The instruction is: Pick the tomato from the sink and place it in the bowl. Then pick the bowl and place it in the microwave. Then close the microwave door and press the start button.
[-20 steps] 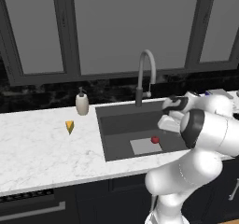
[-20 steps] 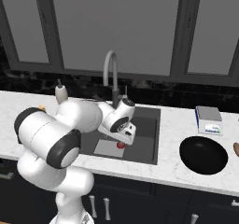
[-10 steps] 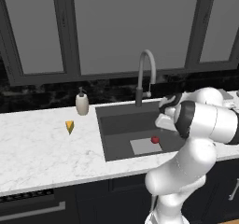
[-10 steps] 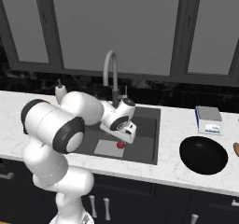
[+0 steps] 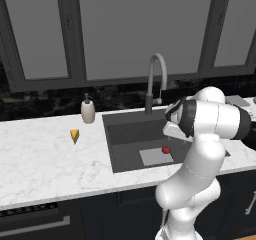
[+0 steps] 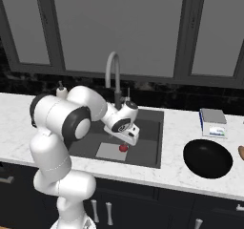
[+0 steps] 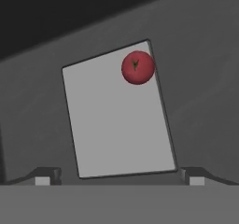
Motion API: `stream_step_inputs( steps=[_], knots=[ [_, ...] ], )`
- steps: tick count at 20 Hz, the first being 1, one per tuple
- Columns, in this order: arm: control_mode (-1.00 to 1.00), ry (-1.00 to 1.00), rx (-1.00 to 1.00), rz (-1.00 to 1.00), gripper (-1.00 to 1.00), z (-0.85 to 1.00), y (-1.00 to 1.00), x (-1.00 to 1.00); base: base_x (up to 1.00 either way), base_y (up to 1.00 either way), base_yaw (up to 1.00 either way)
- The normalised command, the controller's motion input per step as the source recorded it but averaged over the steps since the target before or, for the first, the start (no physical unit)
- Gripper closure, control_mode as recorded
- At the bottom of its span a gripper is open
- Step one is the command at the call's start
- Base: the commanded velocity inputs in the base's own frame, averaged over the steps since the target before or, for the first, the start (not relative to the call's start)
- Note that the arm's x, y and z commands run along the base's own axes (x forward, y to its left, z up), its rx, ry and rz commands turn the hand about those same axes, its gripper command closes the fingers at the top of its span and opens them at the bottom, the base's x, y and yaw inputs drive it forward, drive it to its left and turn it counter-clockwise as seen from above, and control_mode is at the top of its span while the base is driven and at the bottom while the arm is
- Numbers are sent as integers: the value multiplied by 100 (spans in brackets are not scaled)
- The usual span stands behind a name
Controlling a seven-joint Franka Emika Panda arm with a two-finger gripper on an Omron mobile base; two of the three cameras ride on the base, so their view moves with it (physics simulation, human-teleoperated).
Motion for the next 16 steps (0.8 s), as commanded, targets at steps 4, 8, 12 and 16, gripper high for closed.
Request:
stream_step_inputs(
  steps=[4,8,12,16],
  knots=[
    [-100,0,0,0,-100,-32,3,3,0,0,0],
    [-100,0,0,0,-100,-24,19,0,0,0,0],
    [-100,0,0,0,-100,-9,22,0,0,0,0],
    [-100,0,0,0,-100,-12,7,1,0,0,0]
  ],
)
